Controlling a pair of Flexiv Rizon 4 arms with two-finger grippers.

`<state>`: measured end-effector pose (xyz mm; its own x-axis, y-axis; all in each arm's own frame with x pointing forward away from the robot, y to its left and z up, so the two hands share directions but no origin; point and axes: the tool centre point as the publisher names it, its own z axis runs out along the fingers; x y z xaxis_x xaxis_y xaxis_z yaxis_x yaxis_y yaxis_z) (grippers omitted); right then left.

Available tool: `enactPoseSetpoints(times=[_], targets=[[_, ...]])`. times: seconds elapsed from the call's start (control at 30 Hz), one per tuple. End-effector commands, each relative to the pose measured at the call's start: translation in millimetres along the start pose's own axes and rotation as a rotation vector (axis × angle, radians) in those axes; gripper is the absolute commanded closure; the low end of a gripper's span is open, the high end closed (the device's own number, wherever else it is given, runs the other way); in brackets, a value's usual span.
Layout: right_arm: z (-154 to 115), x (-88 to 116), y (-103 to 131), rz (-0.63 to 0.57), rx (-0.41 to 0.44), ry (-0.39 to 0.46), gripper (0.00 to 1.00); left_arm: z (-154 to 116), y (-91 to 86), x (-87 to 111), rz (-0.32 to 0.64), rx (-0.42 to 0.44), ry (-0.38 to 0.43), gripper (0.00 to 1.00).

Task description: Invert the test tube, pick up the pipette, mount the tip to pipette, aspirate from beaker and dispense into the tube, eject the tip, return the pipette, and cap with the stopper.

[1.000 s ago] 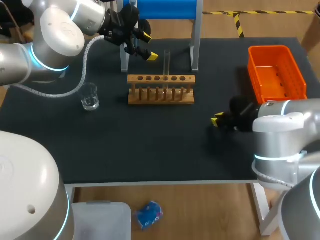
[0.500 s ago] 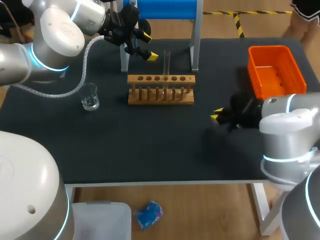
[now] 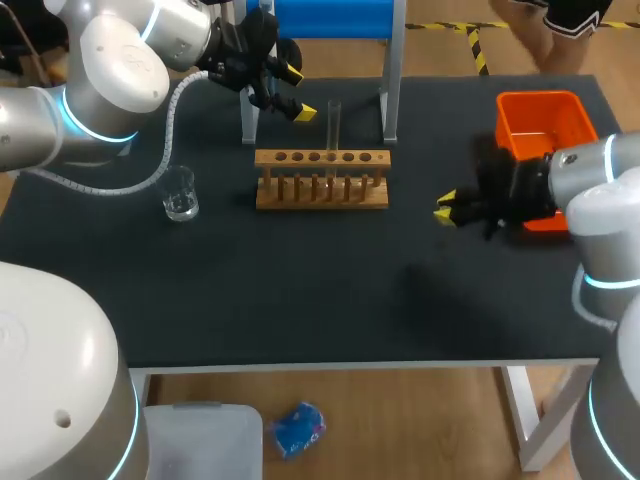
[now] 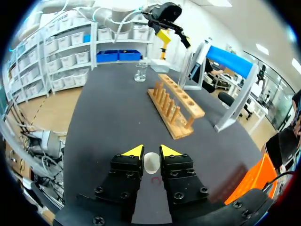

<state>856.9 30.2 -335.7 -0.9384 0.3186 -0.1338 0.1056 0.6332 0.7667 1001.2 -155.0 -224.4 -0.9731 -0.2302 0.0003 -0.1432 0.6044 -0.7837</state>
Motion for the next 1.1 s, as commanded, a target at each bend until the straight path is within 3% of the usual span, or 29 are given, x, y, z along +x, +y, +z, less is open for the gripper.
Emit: enactPoseSetpoints(times=[0.03,0.23,0.57,0.8,1.1], targets=[[-26.1,-11.5,7.5,-0.021,-0.01,0.231,1.0,-1.1,-1.0,-0.9,-0.001,-0.005,0.005,0.0],[-28.6,-28.5,27.8,-0.053,-0.019,0.225,1.0,-1.1,-1.0,-0.9,-0.001,-0.005,0.005,0.0],[-21.9,-53.0,85.3,-0.085,-0.049,0.175,1.0,-1.1,-1.0,-0.9,-0.001,-0.005,0.005,0.0],[-1.4,-72.2,132.6,-0.08,-0.107,0.146,1.0,-1.1,-1.0,-0.9,-0.001,-0.005,0.005,0.0],[-1.4,-72.2,132.6,-0.08,-0.107,0.146,1.0,-1.1,-1.0,-0.9,-0.001,-0.005,0.005,0.0]])
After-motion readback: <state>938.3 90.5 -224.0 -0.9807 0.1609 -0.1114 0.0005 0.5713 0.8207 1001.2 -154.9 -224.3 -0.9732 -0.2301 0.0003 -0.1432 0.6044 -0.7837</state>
